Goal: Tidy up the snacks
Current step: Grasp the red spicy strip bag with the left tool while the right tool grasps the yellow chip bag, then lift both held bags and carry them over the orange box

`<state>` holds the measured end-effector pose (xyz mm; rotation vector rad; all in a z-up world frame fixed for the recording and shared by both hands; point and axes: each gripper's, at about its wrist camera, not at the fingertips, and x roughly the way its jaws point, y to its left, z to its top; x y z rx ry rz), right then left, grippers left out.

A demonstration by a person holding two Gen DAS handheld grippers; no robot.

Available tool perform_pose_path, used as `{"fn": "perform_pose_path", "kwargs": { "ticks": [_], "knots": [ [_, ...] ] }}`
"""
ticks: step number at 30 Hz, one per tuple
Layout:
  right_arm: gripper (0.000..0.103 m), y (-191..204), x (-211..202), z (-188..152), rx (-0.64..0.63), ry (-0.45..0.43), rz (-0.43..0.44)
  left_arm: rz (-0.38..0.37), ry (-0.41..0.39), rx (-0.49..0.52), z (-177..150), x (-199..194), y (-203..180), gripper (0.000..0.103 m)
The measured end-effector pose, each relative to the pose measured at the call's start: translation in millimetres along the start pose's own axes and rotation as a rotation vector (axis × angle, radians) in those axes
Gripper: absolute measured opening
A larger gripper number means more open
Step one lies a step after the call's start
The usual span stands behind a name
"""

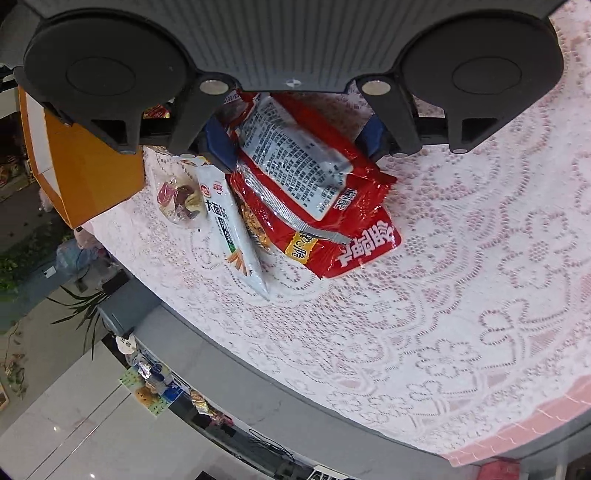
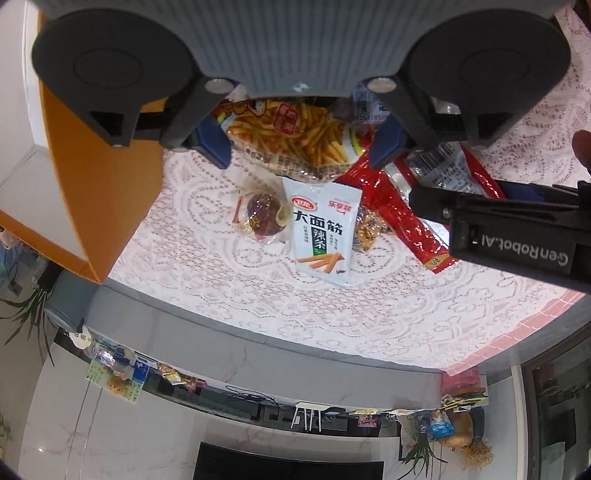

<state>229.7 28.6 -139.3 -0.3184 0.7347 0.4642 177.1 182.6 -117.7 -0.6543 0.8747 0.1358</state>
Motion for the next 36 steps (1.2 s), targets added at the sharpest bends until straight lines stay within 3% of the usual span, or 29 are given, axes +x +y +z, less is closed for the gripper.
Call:
{"fn": "perform_pose_path", "kwargs": {
  "ticks": [9,16,29,36],
  "knots": [
    [0.068,-3,1,-3,0.008,-0.008,0.002,-0.042,-0.001,0.001,0,11,3,0.084],
    [0.050,-7,-4,-5,0.030,-0.011,0.000,-0.060,-0.007,0.007,-2,14,4,0.082],
    [0.046,-27,-20,-7,0.101,-0.042,0.005,-0.056,-0.068,0.110,-10,-2,-8,0.054],
    [0.046,-35,-18,-3,0.151,-0.043,0.028,-0.076,-0.086,0.127,-14,-15,-9,0.048]
  ]
}}
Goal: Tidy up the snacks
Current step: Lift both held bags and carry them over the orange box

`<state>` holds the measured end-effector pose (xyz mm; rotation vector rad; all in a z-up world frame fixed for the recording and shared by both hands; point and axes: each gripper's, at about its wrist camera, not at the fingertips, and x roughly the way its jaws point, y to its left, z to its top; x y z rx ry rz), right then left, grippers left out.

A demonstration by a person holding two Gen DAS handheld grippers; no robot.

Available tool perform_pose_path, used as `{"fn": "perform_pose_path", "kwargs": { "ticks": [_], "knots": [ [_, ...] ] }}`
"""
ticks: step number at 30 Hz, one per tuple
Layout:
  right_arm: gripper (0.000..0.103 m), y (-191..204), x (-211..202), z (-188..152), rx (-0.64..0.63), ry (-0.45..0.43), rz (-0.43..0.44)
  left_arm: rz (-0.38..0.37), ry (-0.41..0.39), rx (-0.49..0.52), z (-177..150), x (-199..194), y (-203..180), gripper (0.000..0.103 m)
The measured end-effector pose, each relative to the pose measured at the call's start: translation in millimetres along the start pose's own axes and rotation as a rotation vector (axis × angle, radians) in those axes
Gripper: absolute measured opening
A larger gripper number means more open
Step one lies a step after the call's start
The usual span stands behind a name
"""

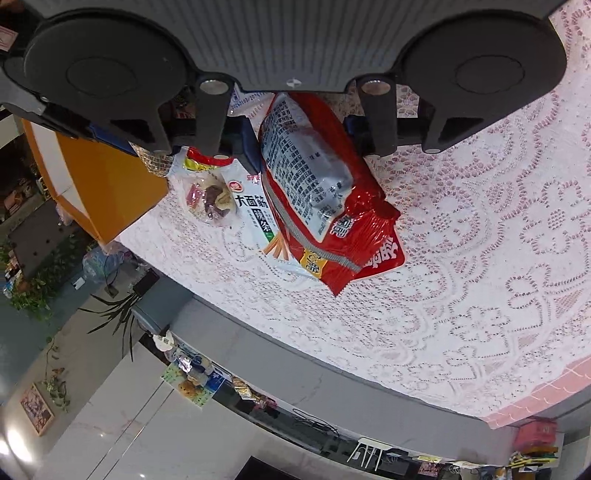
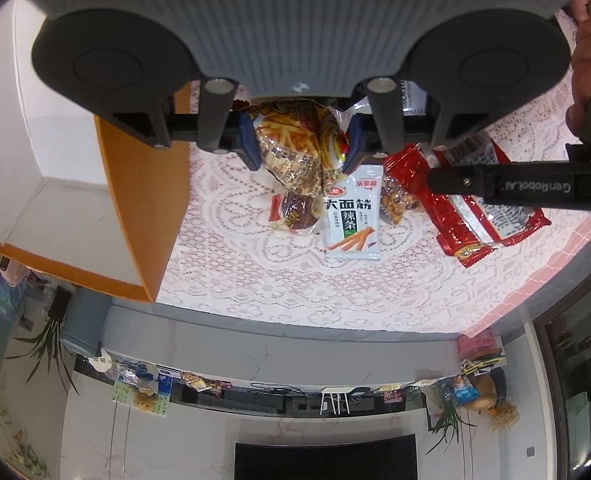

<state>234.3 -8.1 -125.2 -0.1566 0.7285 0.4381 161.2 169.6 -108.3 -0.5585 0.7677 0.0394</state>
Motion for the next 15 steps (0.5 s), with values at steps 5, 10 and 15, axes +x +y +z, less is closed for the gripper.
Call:
{"fn": "perform_pose_path", "kwargs": {
  "ticks": [5,10,15],
  "knots": [
    [0.045,-2,-3,2,0.001,-0.021,0.009,0.003,-0.012,0.055,-3,-14,-5,0.047],
    [0.045,-11,-9,4,0.056,-0.018,0.039,0.018,-0.008,0.095,2,-28,-10,0.045],
    [0.046,-11,-14,-1,0.051,-0.015,0.064,-0.060,0.094,0.081,1,-24,-5,0.044]
  ]
}}
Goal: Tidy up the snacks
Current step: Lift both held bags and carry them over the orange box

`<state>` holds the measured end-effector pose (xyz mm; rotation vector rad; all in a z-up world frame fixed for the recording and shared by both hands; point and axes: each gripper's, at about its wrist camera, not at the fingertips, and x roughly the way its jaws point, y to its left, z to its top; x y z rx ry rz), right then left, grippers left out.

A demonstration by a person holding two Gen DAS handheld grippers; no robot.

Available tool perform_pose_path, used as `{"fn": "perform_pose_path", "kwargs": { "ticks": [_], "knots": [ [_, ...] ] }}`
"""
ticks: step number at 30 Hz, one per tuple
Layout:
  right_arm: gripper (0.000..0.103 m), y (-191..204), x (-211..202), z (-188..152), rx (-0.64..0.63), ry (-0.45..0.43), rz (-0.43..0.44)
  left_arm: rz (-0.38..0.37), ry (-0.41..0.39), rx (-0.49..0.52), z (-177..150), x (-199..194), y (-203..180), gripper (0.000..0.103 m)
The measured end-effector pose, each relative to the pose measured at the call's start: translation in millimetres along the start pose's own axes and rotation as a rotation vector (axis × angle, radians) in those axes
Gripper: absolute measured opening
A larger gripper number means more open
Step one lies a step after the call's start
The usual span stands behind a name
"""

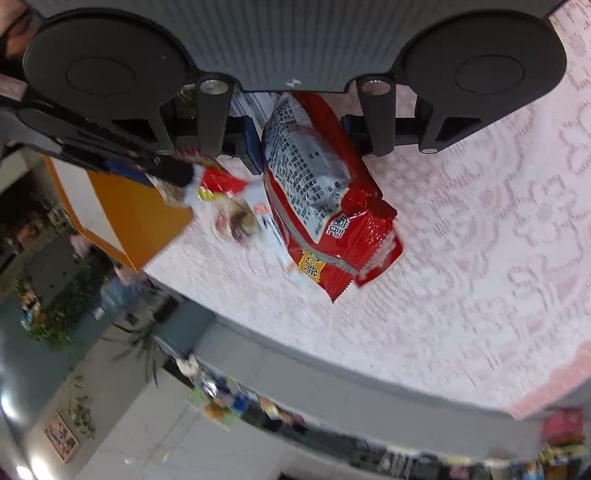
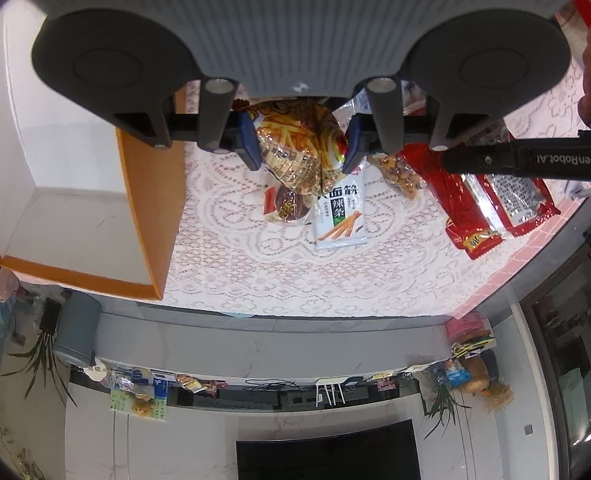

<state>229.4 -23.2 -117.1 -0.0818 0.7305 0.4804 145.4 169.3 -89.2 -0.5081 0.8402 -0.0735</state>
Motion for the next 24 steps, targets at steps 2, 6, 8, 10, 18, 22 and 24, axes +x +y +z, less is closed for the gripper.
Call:
{"fn": "perform_pose_path", "kwargs": {
  "ticks": [2,6,8,10,18,22,24],
  "knots": [
    [0.046,1,-1,-1,-0.004,-0.002,-0.002,-0.016,0.009,-0.024,-2,-1,4,0.044],
    [0.046,0,-3,-3,0.003,-0.004,0.004,0.037,-0.010,-0.042,-5,-6,8,0.047],
    [0.046,0,-5,-3,0.001,-0.007,0.003,0.063,-0.032,-0.053,-4,-10,11,0.048],
    [0.046,1,-6,-4,-0.004,-0.011,0.001,0.076,-0.037,-0.059,-4,-13,12,0.048],
    [0.046,3,-12,-6,-0.005,-0.016,-0.007,0.097,-0.097,-0.081,-21,-28,14,0.042],
    [0.046,5,-18,-7,-0.011,-0.020,-0.003,0.072,-0.141,-0.022,-23,-38,-2,0.039],
    [0.045,6,-24,-6,-0.016,-0.029,-0.002,0.071,-0.144,0.012,-23,-41,-10,0.038]
  ]
}}
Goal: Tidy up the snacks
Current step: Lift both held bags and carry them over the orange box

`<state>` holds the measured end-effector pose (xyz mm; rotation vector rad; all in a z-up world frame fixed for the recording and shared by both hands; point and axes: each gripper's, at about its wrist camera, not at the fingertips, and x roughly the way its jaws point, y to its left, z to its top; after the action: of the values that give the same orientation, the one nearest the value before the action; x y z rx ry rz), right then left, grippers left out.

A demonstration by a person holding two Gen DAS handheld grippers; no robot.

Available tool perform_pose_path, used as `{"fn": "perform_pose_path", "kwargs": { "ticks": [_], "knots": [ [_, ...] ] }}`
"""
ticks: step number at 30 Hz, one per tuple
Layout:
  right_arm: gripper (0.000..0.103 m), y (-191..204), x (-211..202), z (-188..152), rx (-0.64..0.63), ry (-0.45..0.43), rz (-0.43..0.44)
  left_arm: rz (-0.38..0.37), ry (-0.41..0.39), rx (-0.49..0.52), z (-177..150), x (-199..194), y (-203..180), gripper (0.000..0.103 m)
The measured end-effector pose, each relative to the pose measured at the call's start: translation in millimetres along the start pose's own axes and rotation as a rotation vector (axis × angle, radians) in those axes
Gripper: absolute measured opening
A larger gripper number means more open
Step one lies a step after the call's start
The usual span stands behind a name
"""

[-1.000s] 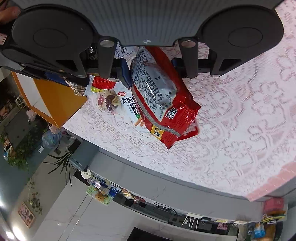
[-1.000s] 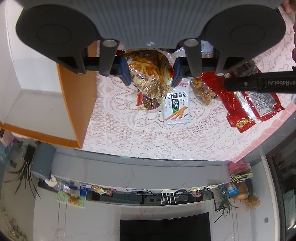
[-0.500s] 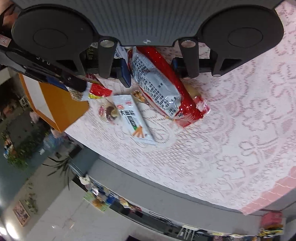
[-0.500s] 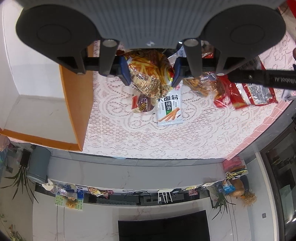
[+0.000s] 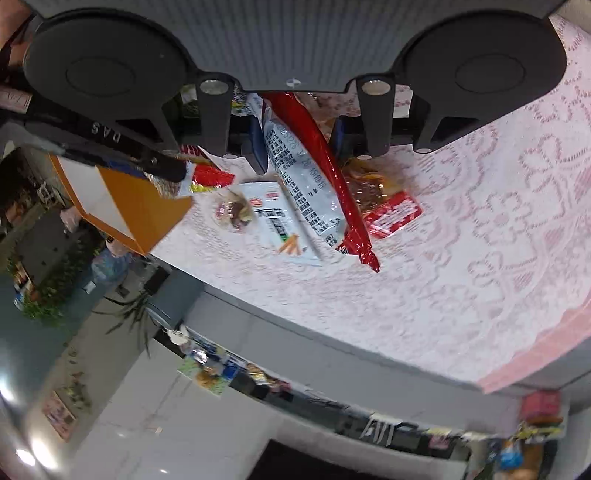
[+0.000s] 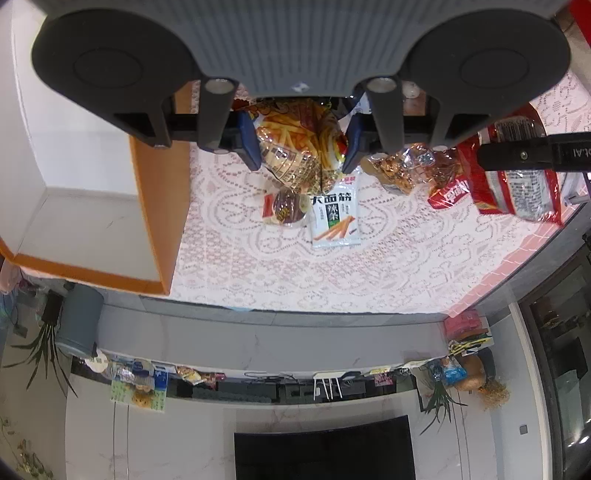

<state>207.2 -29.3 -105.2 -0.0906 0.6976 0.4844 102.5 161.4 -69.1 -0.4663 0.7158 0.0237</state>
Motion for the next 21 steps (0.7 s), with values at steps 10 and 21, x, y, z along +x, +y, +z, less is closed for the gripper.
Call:
{"fn": "perform_pose_path", "kwargs": {
  "ticks": [10,21],
  "knots": [
    [0.044,-13,-46,6,0.059,-0.031,0.031,-0.044,0.011,0.099,-3,-19,-41,0.036],
    [0.043,-52,-117,9,0.190,-0.104,0.049,-0.170,-0.005,0.186,6,-39,-103,0.036]
  ]
}}
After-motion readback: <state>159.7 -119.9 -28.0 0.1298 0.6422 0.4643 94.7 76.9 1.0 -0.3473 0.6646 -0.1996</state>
